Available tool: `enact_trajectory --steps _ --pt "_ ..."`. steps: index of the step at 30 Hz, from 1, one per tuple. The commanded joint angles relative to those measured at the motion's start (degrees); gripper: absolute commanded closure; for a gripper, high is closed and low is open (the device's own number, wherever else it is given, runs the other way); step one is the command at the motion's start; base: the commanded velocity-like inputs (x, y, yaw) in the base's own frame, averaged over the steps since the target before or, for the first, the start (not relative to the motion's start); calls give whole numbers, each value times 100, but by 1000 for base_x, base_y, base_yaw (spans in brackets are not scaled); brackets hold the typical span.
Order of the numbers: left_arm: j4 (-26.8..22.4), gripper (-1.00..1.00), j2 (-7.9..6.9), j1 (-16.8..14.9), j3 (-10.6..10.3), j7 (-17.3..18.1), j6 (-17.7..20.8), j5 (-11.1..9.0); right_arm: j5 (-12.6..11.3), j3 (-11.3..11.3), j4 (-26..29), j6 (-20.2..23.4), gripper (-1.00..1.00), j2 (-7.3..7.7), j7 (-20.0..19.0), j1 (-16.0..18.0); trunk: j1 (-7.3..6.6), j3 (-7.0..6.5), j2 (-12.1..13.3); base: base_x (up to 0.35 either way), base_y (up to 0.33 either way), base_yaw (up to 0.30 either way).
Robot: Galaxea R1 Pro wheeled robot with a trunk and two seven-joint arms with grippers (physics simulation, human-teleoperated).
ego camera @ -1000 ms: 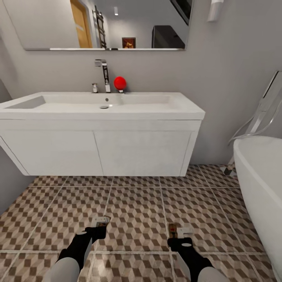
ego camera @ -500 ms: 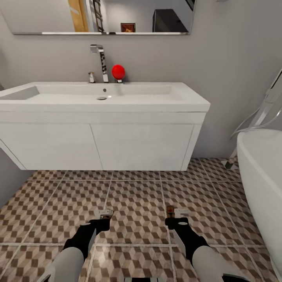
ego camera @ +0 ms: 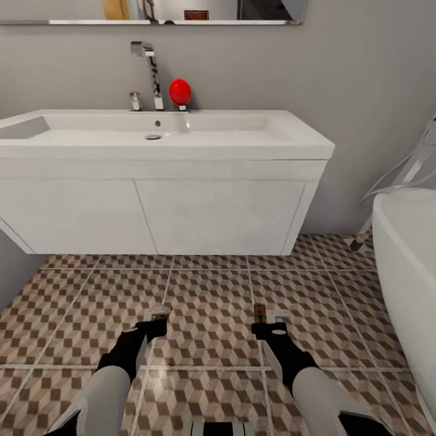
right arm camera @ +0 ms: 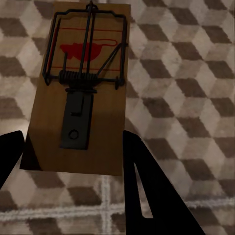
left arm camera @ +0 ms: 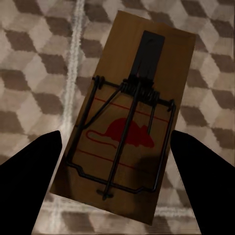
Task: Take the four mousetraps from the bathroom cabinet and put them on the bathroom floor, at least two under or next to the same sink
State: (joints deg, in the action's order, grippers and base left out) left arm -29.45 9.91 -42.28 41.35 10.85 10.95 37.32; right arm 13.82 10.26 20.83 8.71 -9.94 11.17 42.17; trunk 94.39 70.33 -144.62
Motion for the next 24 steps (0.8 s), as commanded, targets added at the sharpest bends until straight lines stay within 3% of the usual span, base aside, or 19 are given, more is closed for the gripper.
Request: enact_trajectory --steps 1,6,16,24 --pt "-21 100 9 -20 48 55 17 5 44 29 36 34 100 -6 -3 9 1 28 -4 0 0 0" --pt "-290 100 9 -79 45 59 -19 -229 53 22 259 46 100 -6 -46 34 14 139 -10 0 0 0" --pt "-406 100 9 -87 14 63 -31 -270 81 11 291 423 100 -6 -37 37 40 360 -24 0 0 0" --pt "-402 100 9 -89 8 60 -32 -276 86 11 402 455 100 -6 -25 37 61 538 -34 0 0 0"
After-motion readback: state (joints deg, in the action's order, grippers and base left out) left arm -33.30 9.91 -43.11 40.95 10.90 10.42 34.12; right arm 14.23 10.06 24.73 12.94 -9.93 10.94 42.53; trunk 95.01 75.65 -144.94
